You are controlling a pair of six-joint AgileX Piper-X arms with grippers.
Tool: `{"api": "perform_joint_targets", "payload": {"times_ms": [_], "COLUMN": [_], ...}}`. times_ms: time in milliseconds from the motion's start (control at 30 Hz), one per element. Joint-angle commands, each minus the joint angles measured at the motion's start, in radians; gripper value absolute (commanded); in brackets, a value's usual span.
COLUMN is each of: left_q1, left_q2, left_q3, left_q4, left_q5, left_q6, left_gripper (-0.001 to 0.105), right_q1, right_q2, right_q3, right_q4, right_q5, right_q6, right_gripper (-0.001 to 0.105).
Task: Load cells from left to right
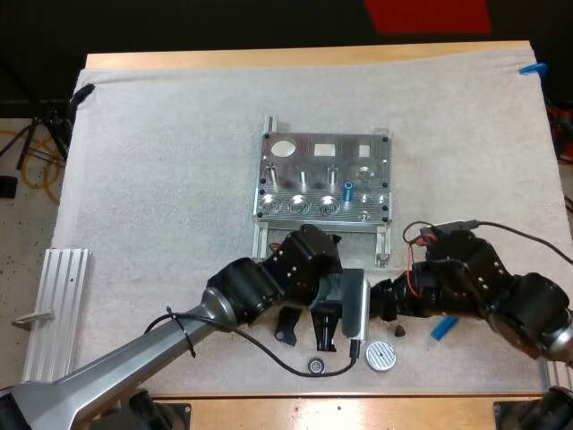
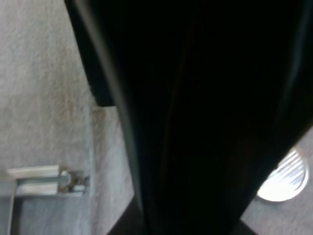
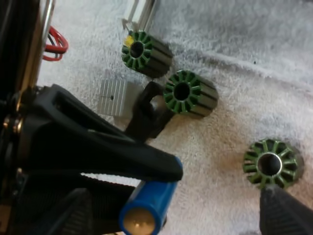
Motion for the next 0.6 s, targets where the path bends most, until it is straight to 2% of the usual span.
{"api": "perform_joint_targets", "payload": {"times_ms": [0,167,233,567], "left_q1": [-0.004,-0.004,-0.004,-0.004], "left_q2": [-0.006,-0.006,-0.006,-0.006], "left_q3": [-0.007,-0.007,-0.007,-0.007], "left_q4": [-0.005,-0.005,-0.005,-0.014], "left_q5": [0.005,0.005,0.005,0.005], "left_q6": [-0.011,-0.011,-0.011,-0.011], "left_gripper": [0.002,0.002,0.002,0.002], "right_q1": [-0.002,-0.002,-0.002,-0.002], "right_q2": [0.009,0.037,0.039,0.038], "right_q3": [-0.002,-0.002,-0.002,-0.002], "right_q4": [-0.023,-0.02,-0.017,-0.016], "right_q5": [-0.01,-0.029,-0.029,-0.053], "right_q6": [-0.003,-0.003,-0.003,-0.003], "right_gripper": [0.066,0.04,0.037,0.038]}}
